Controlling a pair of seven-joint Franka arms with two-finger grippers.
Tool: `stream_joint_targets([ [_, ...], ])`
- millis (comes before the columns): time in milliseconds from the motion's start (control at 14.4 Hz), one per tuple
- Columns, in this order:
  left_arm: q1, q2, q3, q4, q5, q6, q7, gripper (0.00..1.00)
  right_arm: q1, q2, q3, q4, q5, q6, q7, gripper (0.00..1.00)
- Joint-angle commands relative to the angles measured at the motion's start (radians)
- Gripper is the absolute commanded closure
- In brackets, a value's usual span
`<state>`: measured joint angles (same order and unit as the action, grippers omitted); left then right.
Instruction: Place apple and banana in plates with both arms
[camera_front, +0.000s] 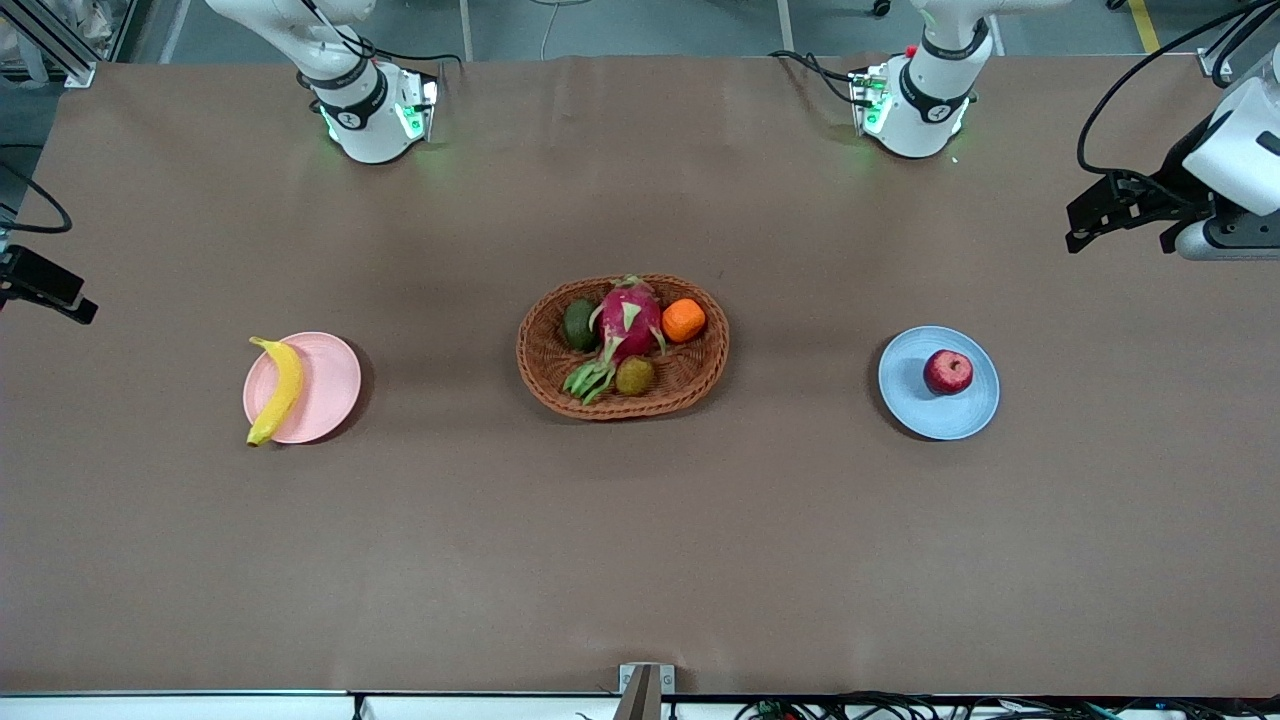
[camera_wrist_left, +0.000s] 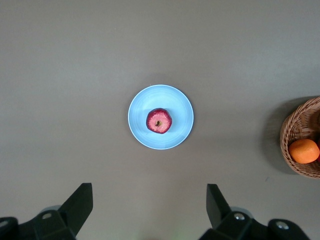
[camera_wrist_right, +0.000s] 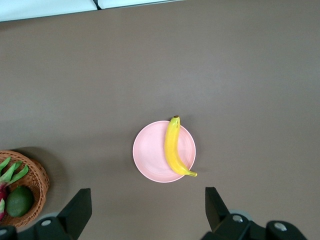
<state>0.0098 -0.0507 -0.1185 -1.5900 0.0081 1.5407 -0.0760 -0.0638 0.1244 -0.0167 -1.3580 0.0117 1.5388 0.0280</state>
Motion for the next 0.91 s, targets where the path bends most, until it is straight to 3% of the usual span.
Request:
stream_joint_targets([
  [0, 0.007, -0.023, -0.001, -0.011, -0.019, 0.006, 0.012, 0.00, -0.027, -0.080, 0.023, -0.108, 0.005, 0.012, 0.003, 0.00],
  [279, 0.007, -0.023, -0.006, -0.008, -0.017, 0.002, 0.005, 0.00, -0.025, -0.176, 0.020, -0.273, 0.007, 0.135, -0.045, 0.00],
  [836, 0.007, -0.008, -0.003, 0.027, -0.007, 0.001, 0.005, 0.00, -0.027, -0.177, 0.020, -0.270, -0.001, 0.119, -0.042, 0.00],
])
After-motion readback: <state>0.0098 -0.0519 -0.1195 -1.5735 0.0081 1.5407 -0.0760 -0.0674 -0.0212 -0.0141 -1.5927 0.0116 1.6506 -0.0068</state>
